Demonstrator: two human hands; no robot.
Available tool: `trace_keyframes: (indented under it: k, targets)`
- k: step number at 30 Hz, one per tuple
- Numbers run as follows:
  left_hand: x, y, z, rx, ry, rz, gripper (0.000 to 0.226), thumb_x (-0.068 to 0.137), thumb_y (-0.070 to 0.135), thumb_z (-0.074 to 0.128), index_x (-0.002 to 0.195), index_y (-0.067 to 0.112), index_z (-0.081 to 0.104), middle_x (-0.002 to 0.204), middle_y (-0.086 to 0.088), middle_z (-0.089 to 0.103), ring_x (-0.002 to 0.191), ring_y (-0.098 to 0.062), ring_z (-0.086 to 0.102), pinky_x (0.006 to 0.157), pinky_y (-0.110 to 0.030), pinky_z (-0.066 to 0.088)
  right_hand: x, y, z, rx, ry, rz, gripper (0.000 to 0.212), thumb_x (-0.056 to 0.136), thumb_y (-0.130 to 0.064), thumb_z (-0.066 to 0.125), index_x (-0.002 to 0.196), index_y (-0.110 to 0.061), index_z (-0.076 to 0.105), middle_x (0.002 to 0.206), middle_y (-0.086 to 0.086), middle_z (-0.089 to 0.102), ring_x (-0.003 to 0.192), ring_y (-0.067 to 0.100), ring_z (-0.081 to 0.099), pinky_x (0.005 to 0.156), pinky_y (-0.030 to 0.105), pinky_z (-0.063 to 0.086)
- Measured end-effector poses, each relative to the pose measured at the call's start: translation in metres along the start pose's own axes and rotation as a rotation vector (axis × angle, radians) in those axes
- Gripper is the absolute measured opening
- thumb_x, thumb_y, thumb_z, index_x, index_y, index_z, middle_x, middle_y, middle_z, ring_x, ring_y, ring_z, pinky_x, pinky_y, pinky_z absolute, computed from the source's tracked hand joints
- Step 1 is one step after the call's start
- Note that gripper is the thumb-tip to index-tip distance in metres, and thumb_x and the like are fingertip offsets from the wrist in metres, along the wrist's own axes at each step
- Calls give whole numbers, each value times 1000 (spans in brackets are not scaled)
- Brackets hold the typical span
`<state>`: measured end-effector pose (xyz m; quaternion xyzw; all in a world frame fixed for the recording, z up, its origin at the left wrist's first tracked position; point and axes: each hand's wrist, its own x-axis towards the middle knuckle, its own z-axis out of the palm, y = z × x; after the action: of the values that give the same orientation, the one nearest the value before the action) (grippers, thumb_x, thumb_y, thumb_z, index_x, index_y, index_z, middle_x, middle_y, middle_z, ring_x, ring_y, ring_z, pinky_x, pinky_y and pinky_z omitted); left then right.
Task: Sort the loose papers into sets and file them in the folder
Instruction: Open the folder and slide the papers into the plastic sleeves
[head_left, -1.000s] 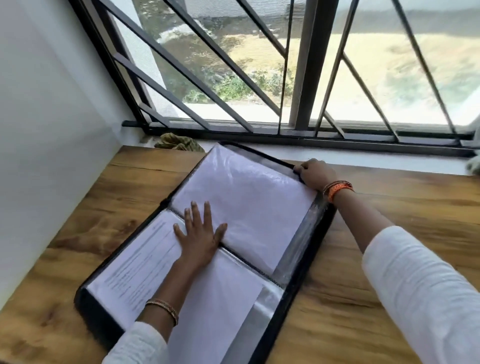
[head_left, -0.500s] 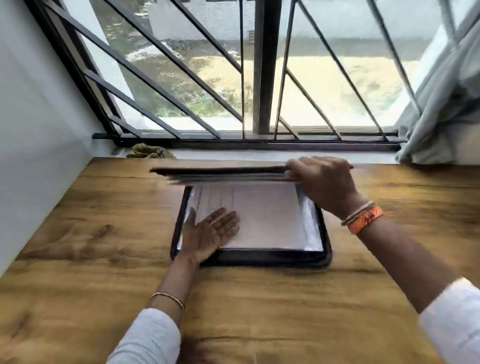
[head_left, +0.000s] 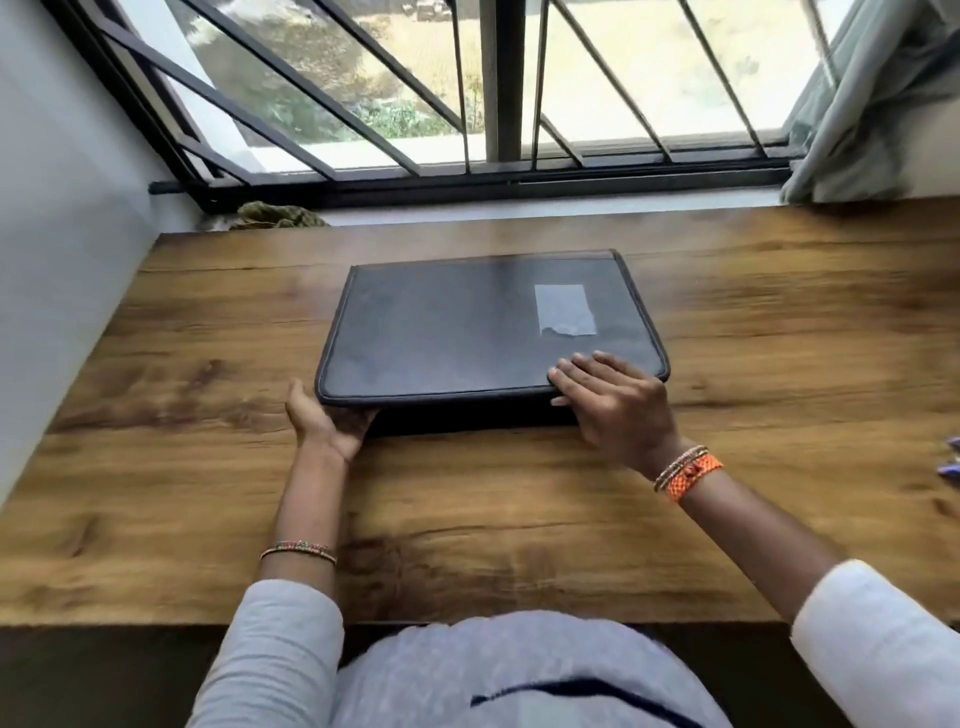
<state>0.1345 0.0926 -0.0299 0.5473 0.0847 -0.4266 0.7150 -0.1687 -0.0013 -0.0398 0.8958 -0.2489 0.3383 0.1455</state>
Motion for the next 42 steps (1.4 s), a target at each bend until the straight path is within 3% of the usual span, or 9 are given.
trace_keyframes:
  k: [3,6,8,16,21,26,33,37,42]
  targets:
    - [-9,10,-11,599,421,739,25,88,15,47,105,4,61,106,-16,65,98,-32,61,82,-35,47,-25,-22,10,137,-143,216,32,95,-27,47,112,-14,72,117,4,69,112,20,64,100,36,46]
    - [-6,-1,-12,1290,-128,1284,45,90,11,46,134,4,47,136,-17,51,127,-27,45,106,-33,35,-37,-38,16,228,-228,413,36,88,-29,50,115,-17,70,120,2,66,118,16,60,105,33,38]
    - [9,-20,-18,1652,-346,1148,57,94,37,32,148,18,31,154,-9,29,143,-23,25,116,-35,16,-31,-37,13,210,-254,416,37,87,-31,48,111,-17,73,117,2,68,114,15,62,103,32,39]
    - [11,-24,-6,1926,-264,988,65,86,49,21,146,26,31,156,-4,26,142,-25,23,115,-41,14,21,-47,10,88,-324,555,28,83,-32,52,78,-17,74,83,2,73,78,17,66,90,34,42]
    - [22,-12,53,1851,-218,1002,40,91,30,40,124,9,48,131,-18,47,118,-35,46,98,-46,39,99,-32,54,151,-636,461,52,93,-40,43,141,-20,41,156,9,25,145,24,18,114,56,7]
    - [38,-34,53,1875,-237,943,56,96,44,24,150,30,22,159,-7,15,147,-24,10,117,-47,5,91,-47,98,108,-750,440,62,95,-46,15,153,-26,10,161,4,4,148,21,1,116,53,-5]
    - [46,-35,62,1930,-199,891,55,99,41,28,151,30,14,161,-5,6,147,-24,3,118,-51,1,96,-47,103,119,-778,462,61,99,-45,23,154,-26,4,162,4,-4,148,20,-7,116,52,-10]
    - [6,-66,92,1852,-251,955,55,97,36,35,147,15,26,158,-12,15,146,-29,12,114,-55,7,46,-16,45,149,-507,696,59,92,-33,38,149,-18,29,159,10,17,148,23,10,114,52,-2]
    - [-70,-153,177,1685,-754,1165,52,88,24,46,138,8,42,148,-16,36,137,-32,33,111,-52,24,-96,102,-80,-215,-252,1372,72,67,-24,35,137,-9,45,150,19,33,141,34,26,112,58,10]
